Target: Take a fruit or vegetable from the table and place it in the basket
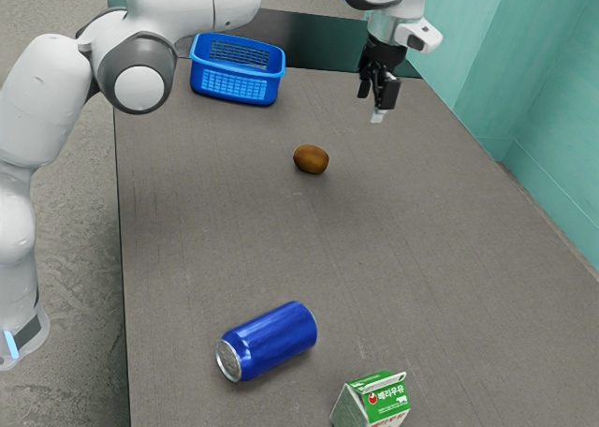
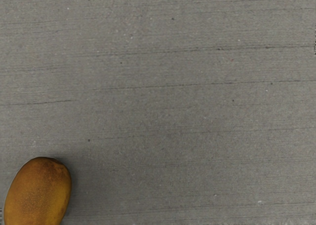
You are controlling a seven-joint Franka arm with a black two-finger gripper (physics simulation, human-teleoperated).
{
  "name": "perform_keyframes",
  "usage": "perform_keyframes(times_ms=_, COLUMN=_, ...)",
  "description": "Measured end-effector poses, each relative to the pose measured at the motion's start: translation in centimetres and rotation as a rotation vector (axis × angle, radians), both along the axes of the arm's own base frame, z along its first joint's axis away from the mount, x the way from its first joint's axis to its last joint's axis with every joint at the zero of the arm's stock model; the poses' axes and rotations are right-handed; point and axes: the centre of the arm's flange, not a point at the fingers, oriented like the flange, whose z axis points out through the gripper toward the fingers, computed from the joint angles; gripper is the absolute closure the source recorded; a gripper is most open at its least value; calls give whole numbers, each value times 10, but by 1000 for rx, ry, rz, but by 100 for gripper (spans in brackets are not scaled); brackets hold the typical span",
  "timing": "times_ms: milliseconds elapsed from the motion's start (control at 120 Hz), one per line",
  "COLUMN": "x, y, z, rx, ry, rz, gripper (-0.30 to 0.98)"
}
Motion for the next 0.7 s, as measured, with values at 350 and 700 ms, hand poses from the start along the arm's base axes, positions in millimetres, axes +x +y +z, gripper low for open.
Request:
perform_keyframes(times_ms=350, x=-10, y=-5, z=20, rx=4, ry=-26, rz=-34, gripper=0)
perform_keyframes(times_ms=700, x=-12, y=89, z=-15, rx=76, ry=34, rz=63, gripper=0)
